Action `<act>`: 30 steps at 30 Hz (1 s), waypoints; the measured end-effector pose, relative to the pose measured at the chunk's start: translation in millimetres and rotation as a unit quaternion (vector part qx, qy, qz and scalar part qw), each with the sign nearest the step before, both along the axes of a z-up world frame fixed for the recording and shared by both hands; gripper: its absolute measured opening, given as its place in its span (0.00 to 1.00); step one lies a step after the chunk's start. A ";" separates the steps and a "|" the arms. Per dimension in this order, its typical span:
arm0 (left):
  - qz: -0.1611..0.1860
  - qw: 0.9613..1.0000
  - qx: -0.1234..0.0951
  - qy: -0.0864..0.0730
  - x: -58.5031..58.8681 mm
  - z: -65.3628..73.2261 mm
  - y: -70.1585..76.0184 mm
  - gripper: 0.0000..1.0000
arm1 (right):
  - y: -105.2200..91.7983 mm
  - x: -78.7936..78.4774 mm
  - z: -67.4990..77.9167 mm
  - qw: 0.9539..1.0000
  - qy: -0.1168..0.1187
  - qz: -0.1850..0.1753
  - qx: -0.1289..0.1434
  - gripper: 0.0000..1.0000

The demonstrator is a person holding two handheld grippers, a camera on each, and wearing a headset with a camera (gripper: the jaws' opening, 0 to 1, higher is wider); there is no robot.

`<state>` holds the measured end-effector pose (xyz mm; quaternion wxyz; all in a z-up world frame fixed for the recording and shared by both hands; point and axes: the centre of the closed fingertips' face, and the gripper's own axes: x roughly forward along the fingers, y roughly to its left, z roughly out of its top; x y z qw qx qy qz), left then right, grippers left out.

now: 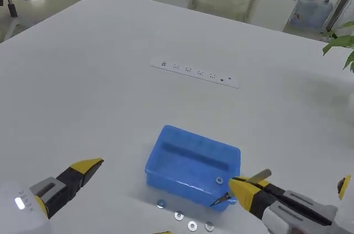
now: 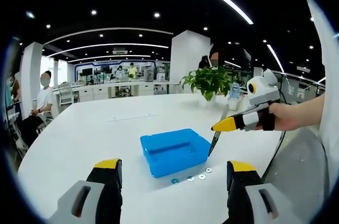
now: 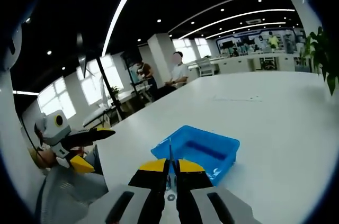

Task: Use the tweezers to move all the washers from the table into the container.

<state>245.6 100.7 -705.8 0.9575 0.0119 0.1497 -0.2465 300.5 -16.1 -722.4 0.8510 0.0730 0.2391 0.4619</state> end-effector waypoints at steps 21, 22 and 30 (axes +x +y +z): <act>-0.005 1.000 0.005 0.003 -1.4 -1.1 -1.7 0.82 | 3.4 -4.3 -42.3 0.997 -0.009 0.013 -0.075 0.03; -0.006 1.000 0.003 0.002 -1.4 -0.6 -2.1 0.82 | 3.4 -4.3 -43.1 0.997 -0.012 0.014 -0.080 0.03; -0.007 1.000 0.002 0.001 -1.5 -0.4 -2.3 0.82 | 12.2 -12.7 -45.5 0.989 -0.052 0.054 -0.125 0.03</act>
